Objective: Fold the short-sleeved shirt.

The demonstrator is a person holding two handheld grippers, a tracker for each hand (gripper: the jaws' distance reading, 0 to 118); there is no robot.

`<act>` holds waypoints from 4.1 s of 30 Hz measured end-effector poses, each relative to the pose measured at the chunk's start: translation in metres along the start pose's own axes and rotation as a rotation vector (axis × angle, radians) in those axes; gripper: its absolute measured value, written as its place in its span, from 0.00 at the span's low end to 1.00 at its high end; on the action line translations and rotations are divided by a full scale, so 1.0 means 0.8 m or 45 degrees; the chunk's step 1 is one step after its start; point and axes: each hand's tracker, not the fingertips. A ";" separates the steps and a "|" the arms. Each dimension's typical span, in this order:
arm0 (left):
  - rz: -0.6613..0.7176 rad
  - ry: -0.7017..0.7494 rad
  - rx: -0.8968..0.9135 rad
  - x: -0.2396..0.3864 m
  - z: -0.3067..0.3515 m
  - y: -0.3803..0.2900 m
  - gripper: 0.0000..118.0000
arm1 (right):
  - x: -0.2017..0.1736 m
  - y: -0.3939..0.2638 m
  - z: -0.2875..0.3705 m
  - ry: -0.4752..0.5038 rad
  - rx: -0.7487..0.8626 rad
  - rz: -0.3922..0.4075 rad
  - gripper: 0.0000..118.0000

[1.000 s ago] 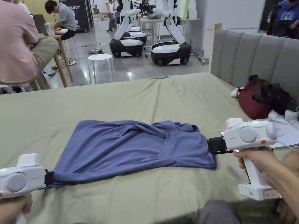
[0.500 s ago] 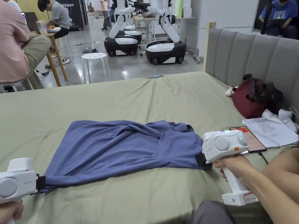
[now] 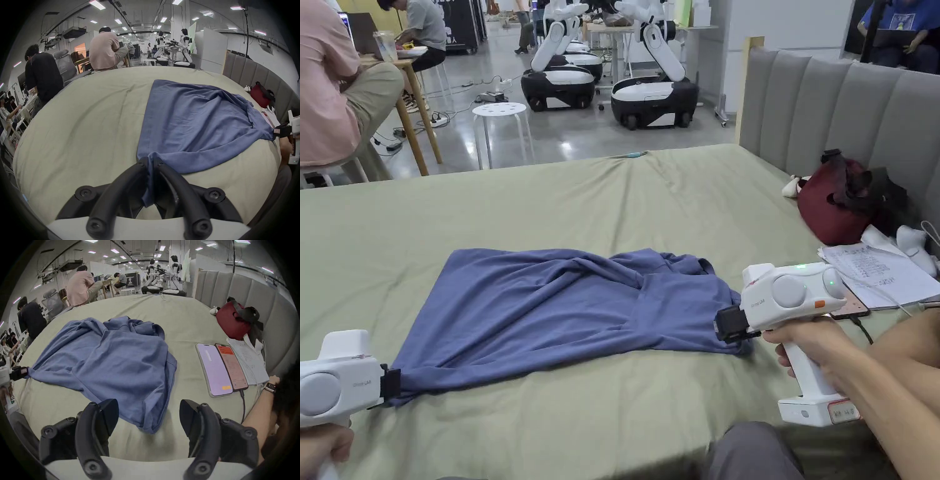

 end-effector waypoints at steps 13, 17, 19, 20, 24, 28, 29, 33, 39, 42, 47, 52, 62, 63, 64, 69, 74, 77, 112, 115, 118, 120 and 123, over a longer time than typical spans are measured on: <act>-0.013 0.006 0.024 -0.006 0.007 0.015 0.04 | -0.017 0.008 0.013 0.013 0.030 0.050 0.06; 0.125 -0.066 0.100 -0.021 0.029 0.057 0.04 | -0.015 0.049 0.053 -0.005 0.178 0.079 0.06; 0.130 -0.078 0.162 -0.025 0.043 0.088 0.04 | -0.016 0.078 0.071 -0.016 0.230 0.090 0.05; 0.119 -0.068 0.194 -0.025 0.051 0.107 0.04 | -0.018 0.095 0.080 -0.024 0.262 0.103 0.05; 0.036 -0.040 0.334 -0.023 0.078 0.192 0.04 | -0.026 0.168 0.110 -0.034 0.375 0.122 0.05; 0.048 -0.047 0.433 -0.025 0.096 0.276 0.04 | -0.030 0.239 0.137 -0.057 0.505 0.118 0.04; 0.047 -0.038 0.456 -0.026 0.100 0.297 0.04 | -0.031 0.258 0.145 -0.067 0.536 0.127 0.04; 0.045 -0.013 0.543 -0.031 0.107 0.372 0.04 | -0.037 0.321 0.179 -0.105 0.659 0.135 0.04; 0.056 0.035 0.651 -0.045 0.105 0.474 0.04 | -0.033 0.417 0.213 -0.127 0.806 0.087 0.04; 0.070 0.059 0.674 -0.049 0.097 0.517 0.04 | -0.031 0.464 0.224 -0.134 0.871 0.058 0.04; 0.098 0.091 0.718 -0.051 0.089 0.575 0.04 | -0.032 0.531 0.241 -0.132 0.942 0.025 0.04; 0.092 0.134 0.743 -0.047 0.093 0.631 0.04 | -0.032 0.597 0.268 -0.139 1.029 -0.076 0.04; 0.087 0.151 0.939 -0.052 0.122 0.656 0.04 | -0.032 0.626 0.297 -0.168 1.169 -0.056 0.04; 0.087 0.149 0.924 -0.054 0.118 0.651 0.04 | -0.029 0.621 0.288 -0.157 1.161 -0.059 0.04; 0.100 0.144 0.896 -0.056 0.109 0.644 0.04 | -0.026 0.615 0.277 -0.140 1.142 -0.062 0.04; 0.094 0.113 0.776 -0.059 0.050 0.605 0.04 | -0.024 0.580 0.200 -0.111 1.029 -0.064 0.04; 0.056 0.098 0.712 -0.061 0.023 0.584 0.04 | -0.019 0.562 0.167 -0.109 0.975 -0.069 0.04; 0.061 0.072 0.730 -0.055 0.040 0.568 0.04 | -0.015 0.544 0.180 -0.089 0.987 -0.099 0.04; 0.082 -0.050 0.003 -0.023 0.050 -0.056 0.04 | -0.007 -0.070 0.066 -0.031 0.004 0.087 0.04; 0.098 -0.056 -0.016 -0.023 0.045 -0.068 0.04 | -0.004 -0.081 0.050 -0.048 -0.021 0.100 0.04; 0.114 -0.058 -0.009 -0.019 0.048 -0.070 0.05 | 0.004 -0.083 0.050 -0.046 -0.024 0.080 0.06; 0.110 -0.045 0.009 -0.016 0.057 -0.064 0.34 | 0.006 -0.080 0.058 -0.025 -0.001 0.061 0.40; 0.057 -0.035 0.045 -0.015 0.068 -0.049 1.00 | 0.001 -0.080 0.073 -0.001 0.027 0.122 1.00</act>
